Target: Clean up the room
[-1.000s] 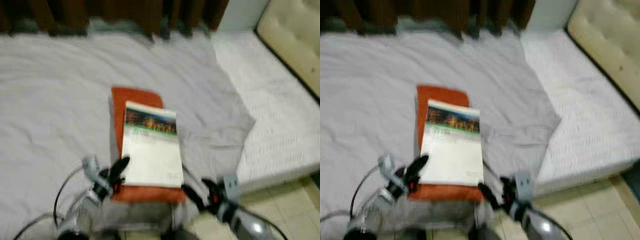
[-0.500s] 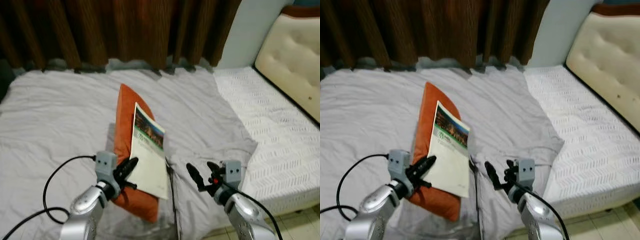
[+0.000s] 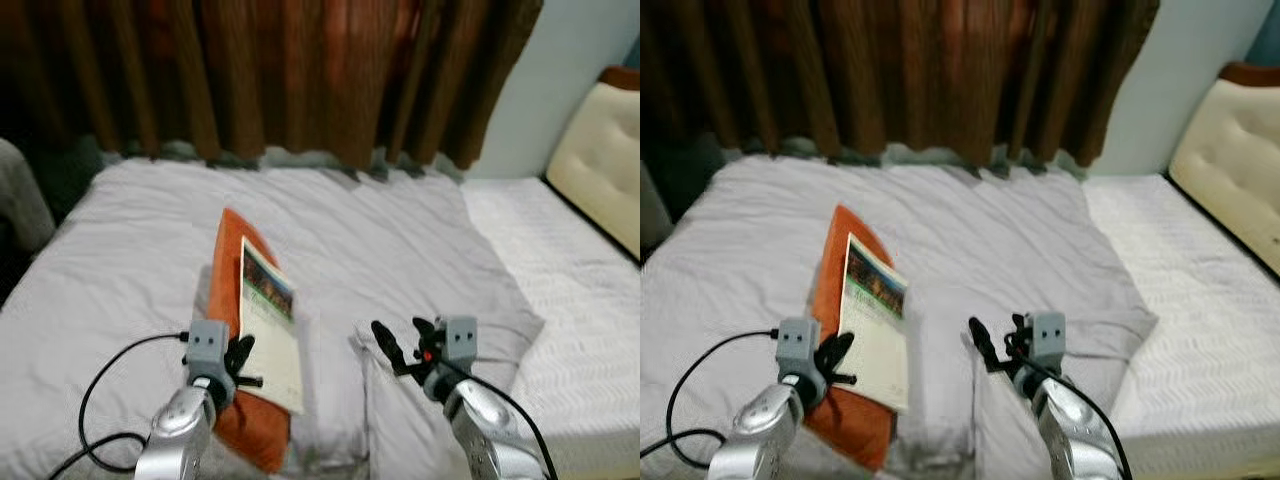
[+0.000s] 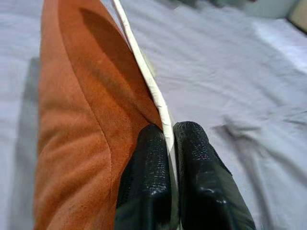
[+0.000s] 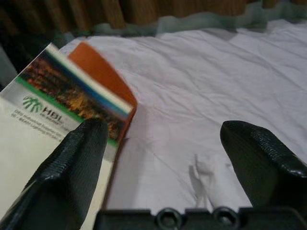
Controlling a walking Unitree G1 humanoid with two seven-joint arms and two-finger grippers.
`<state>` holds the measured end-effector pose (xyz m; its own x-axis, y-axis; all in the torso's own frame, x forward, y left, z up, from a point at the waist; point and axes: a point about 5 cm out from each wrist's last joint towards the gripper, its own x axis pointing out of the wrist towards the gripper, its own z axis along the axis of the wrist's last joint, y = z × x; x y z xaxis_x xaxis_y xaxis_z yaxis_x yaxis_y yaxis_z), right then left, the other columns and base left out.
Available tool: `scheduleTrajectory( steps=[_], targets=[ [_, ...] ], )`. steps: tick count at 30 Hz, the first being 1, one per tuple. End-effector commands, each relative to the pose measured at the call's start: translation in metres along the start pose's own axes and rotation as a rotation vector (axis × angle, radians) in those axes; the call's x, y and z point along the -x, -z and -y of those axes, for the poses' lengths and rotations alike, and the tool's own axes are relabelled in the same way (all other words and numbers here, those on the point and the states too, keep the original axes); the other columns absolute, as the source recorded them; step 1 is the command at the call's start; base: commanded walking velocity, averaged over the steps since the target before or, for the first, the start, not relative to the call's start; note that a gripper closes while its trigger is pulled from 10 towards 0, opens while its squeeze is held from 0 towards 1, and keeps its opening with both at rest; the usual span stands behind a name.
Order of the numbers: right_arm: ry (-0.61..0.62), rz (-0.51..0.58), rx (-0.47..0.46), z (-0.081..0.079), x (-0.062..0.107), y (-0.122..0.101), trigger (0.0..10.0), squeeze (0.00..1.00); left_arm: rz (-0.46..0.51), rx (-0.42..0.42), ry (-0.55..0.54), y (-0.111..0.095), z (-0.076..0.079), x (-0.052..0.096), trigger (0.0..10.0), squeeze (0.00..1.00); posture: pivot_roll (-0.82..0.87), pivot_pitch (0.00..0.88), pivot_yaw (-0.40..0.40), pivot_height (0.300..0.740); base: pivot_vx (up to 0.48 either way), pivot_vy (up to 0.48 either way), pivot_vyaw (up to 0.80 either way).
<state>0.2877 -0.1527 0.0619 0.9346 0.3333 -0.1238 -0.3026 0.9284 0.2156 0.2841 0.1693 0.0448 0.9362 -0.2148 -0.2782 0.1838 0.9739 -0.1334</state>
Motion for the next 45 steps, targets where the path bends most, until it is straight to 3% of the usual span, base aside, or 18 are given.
scheduleTrajectory(
  steps=[1,12,17,18,19,20,21,23,24,25,26,28,29,31,34,37,41,45],
  targets=[
    [0.02,-0.007,0.005,0.006,0.004,0.001,10.0,0.0,0.166,-0.065,0.02,-0.039,0.001,-0.012,0.0,0.0,0.05,0.0,-0.098,0.74,0.0,0.0,0.0],
    [0.005,-0.025,0.031,0.009,0.007,0.003,10.0,0.0,0.12,-0.143,-0.027,-0.049,-0.015,-0.039,0.0,0.0,0.01,0.022,-0.111,0.74,0.0,0.0,0.0],
    [0.012,-0.019,0.037,0.009,0.012,0.002,10.0,0.0,0.155,-0.112,-0.03,-0.067,-0.014,-0.049,0.0,0.0,-0.02,0.036,-0.104,0.74,0.0,0.0,0.0],
    [0.016,-0.02,0.038,0.009,0.014,0.003,10.0,0.0,0.177,-0.081,-0.043,-0.076,-0.016,-0.053,0.0,0.73,-0.03,0.048,-0.104,0.74,0.0,0.0,0.0],
    [0.019,-0.022,0.039,0.009,0.018,0.004,10.0,0.0,0.201,-0.055,-0.054,-0.086,-0.017,-0.057,0.0,1.0,-0.06,0.061,-0.104,0.74,0.0,0.0,0.0],
    [0.021,-0.03,0.043,0.009,0.022,0.005,10.0,0.0,0.232,-0.002,-0.071,-0.1,-0.02,-0.06,0.0,1.0,-0.07,0.065,-0.104,0.74,0.0,0.0,0.0],
    [0.021,-0.03,0.043,0.009,0.022,0.005,10.0,0.0,0.232,-0.002,-0.071,-0.1,-0.02,-0.06,0.0,1.0,-0.07,0.065,-0.104,0.74,0.0,0.0,0.0],
    [0.017,-0.042,0.053,0.008,0.031,0.007,10.0,0.0,0.284,0.11,-0.132,-0.126,-0.035,-0.062,0.0,1.0,-0.1,0.086,-0.102,0.74,0.0,0.0,0.0],
    [0.019,-0.049,0.056,0.008,0.035,0.008,10.0,0.0,0.282,0.144,-0.181,-0.13,-0.046,-0.06,0.0,1.0,-0.11,0.09,-0.103,0.74,0.0,0.0,0.0],
    [0.019,-0.049,0.056,0.008,0.035,0.008,10.0,0.0,0.282,0.144,-0.181,-0.13,-0.046,-0.06,0.0,1.0,-0.11,0.09,-0.103,0.74,0.0,0.0,0.0],
    [0.032,-0.063,0.058,0.01,0.042,0.01,10.0,0.0,0.216,0.162,-0.261,-0.115,-0.064,-0.053,3.4,1.0,-0.13,0.112,-0.109,0.74,0.0,0.0,0.0],
    [0.037,-0.068,0.059,0.011,0.045,0.011,10.0,0.0,0.179,0.156,-0.291,-0.107,-0.071,-0.049,3.4,1.0,-0.13,0.112,-0.109,0.74,0.0,0.0,0.0],
    [0.038,-0.074,0.061,0.012,0.048,0.011,10.0,0.0,0.13,0.141,-0.325,-0.094,-0.079,-0.044,10.0,1.0,-0.15,0.128,-0.12,0.74,0.0,0.0,0.0],
    [0.034,-0.089,0.068,0.012,0.054,0.011,10.0,0.0,0.058,0.11,-0.368,-0.076,-0.089,-0.036,10.0,1.0,-0.15,0.139,-0.131,0.74,0.0,0.0,0.0],
    [0.034,-0.097,0.07,0.012,0.057,0.011,10.0,0.0,0.029,0.087,-0.39,-0.069,-0.094,-0.031,10.0,1.0,-0.16,0.145,-0.135,0.74,0.0,0.0,0.0],
    [0.022,-0.139,0.07,0.01,0.066,0.014,10.0,0.0,-0.073,0.035,-0.446,-0.042,-0.106,-0.018,10.0,1.0,-0.16,0.167,-0.161,0.74,0.0,0.0,0.0],
    [0.007,-0.16,0.071,0.008,0.069,0.016,10.0,0.0,-0.096,0.048,-0.465,-0.03,-0.109,-0.011,10.0,1.0,-0.15,0.17,-0.174,0.74,0.0,0.0,0.0],
    [0.003,-0.166,0.071,0.008,0.065,0.014,10.0,0.0,-0.062,0.048,-0.456,-0.033,-0.11,-0.01,10.0,1.0,-0.14,0.165,-0.175,0.74,0.0,0.0,0.0]
  ],
)
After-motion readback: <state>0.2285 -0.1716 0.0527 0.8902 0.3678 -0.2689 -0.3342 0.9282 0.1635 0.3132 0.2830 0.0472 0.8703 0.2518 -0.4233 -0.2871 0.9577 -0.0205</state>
